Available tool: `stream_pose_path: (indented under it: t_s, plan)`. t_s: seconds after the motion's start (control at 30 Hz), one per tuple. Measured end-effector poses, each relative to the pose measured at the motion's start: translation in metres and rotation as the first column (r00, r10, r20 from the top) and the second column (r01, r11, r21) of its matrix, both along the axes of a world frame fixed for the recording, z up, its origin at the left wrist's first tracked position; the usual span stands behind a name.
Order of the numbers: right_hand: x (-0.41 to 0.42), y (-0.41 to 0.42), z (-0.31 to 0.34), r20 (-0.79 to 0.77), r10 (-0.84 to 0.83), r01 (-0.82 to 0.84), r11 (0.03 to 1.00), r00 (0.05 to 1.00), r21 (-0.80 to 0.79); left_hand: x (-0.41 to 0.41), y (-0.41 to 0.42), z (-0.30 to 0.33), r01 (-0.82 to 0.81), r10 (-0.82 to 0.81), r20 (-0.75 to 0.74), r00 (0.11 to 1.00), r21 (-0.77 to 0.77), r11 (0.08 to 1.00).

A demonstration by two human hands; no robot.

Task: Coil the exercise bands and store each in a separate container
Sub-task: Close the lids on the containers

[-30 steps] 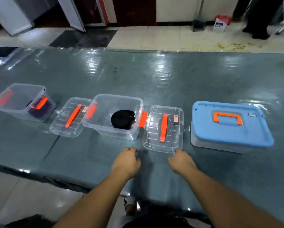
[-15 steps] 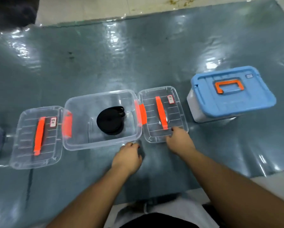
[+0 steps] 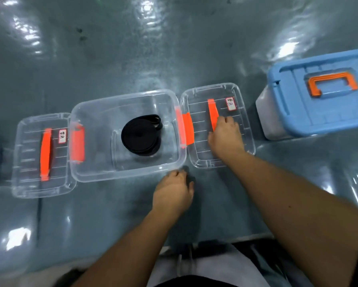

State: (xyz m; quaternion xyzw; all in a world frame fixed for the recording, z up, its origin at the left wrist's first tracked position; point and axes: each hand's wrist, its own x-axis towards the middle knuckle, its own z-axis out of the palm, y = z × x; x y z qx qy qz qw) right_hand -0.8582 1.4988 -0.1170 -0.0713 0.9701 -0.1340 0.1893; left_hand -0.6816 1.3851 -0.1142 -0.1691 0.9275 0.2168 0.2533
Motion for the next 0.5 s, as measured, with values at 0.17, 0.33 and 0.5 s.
stream_pose_path:
  t_s: [0.17,0.33,0.5]
  plan:
    - [-0.013,-0.011,-0.007,-0.022,-0.045,0.046,0.998,0.999,0.034,-0.004,0.001,-0.002,-0.014,0.014,0.005,1.0,0.009,1.0]
    - [-0.013,-0.003,-0.005,-0.01,-0.078,0.078,0.995,0.997,0.068,0.005,-0.001,0.0,0.0,0.0,-0.007,1.0,-0.007,1.0]
    - [0.012,0.02,0.006,0.034,-0.094,0.093,0.995,0.995,0.035,0.012,0.001,0.015,0.041,-0.041,0.004,0.999,-0.004,0.999]
